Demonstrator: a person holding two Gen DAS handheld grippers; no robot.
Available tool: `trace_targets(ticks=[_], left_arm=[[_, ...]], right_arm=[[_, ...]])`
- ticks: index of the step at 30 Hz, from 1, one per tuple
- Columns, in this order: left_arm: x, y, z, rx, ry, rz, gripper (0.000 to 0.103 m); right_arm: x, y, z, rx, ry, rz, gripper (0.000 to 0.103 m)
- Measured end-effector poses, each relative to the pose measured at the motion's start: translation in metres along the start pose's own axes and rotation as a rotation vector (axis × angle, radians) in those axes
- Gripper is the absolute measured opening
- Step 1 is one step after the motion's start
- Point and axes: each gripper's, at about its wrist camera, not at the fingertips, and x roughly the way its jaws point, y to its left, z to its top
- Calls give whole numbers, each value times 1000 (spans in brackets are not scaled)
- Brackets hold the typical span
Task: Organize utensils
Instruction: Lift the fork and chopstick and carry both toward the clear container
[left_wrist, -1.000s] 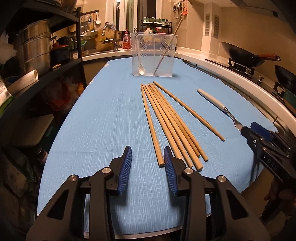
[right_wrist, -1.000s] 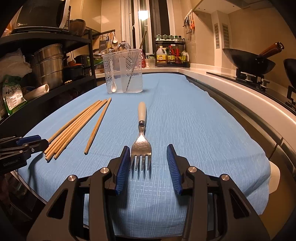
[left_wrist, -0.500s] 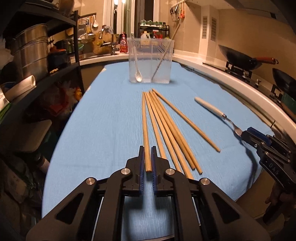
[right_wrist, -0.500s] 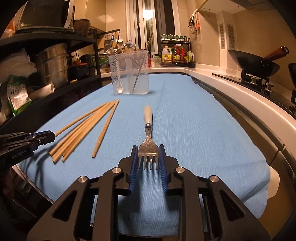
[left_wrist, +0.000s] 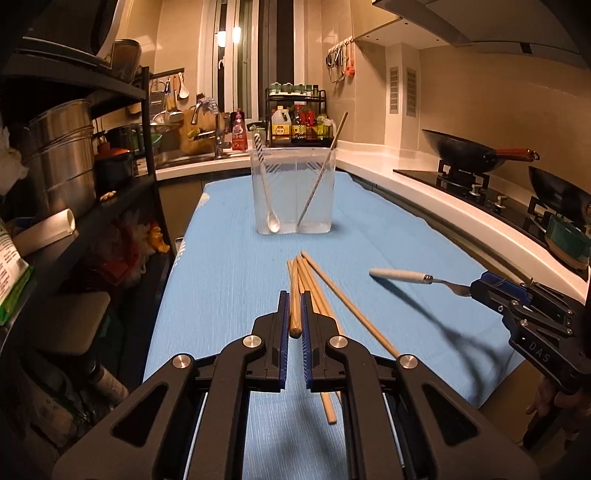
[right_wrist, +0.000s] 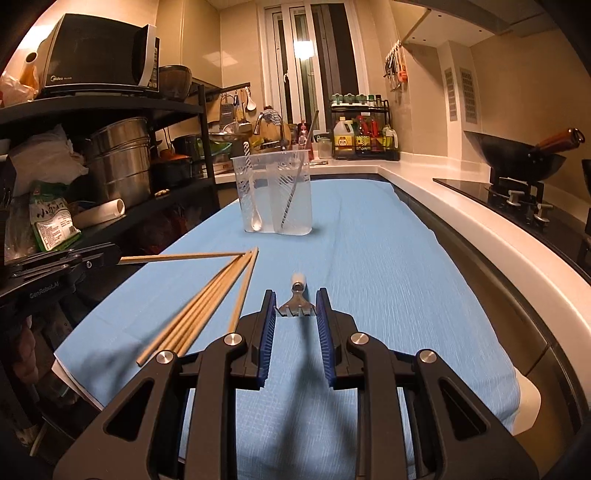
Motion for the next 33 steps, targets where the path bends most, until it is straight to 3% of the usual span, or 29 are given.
trace_targets(ticks=[14,33], left_arm=[[-10,2,45,15,-60,-5,6],[-2,16,114,37,-31,20,6]], right_arm=[[-9,2,39,39,-47,21,23],[5,9,107,18,-18,27,22]])
